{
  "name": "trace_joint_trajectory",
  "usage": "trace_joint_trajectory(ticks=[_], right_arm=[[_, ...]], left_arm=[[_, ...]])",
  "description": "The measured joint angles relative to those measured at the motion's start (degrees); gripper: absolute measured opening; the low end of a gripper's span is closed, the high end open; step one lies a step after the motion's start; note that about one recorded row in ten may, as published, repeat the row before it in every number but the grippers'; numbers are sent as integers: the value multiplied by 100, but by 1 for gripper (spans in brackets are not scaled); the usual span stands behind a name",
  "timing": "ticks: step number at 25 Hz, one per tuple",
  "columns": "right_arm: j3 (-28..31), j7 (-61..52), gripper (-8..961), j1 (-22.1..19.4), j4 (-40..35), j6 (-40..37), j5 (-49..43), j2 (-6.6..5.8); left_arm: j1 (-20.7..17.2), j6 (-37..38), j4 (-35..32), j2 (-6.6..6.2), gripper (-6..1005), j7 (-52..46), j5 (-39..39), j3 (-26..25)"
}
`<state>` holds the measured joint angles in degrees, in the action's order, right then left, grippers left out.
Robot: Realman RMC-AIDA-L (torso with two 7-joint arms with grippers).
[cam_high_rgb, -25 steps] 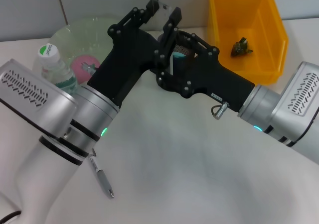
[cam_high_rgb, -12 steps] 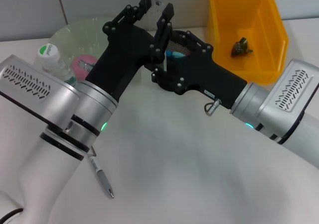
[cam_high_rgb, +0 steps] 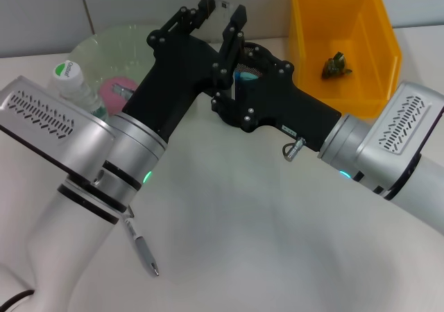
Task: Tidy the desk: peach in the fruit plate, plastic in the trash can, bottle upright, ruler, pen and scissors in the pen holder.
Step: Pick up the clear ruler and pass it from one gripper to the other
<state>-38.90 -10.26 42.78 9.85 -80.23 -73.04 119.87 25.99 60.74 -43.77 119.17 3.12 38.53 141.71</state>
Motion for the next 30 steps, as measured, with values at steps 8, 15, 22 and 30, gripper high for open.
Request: trace_joint_trajectory(ticks=[8,15,22,30], right_arm=[[13,0,535,-28,0,-27,0,0],[15,1,304,-32,-6,-39,19,0],[132,-45,268,-42,28,-58,12,0],[164,-55,243,-29,78,-60,0,0]], left_arm=[[-4,17,0,0,391,5,-3,33],[-7,17,1,0,391,5,-3,50],[-7,34,0,0,391,5,-3,50],[-2,34,7,0,391,5,-3,50]])
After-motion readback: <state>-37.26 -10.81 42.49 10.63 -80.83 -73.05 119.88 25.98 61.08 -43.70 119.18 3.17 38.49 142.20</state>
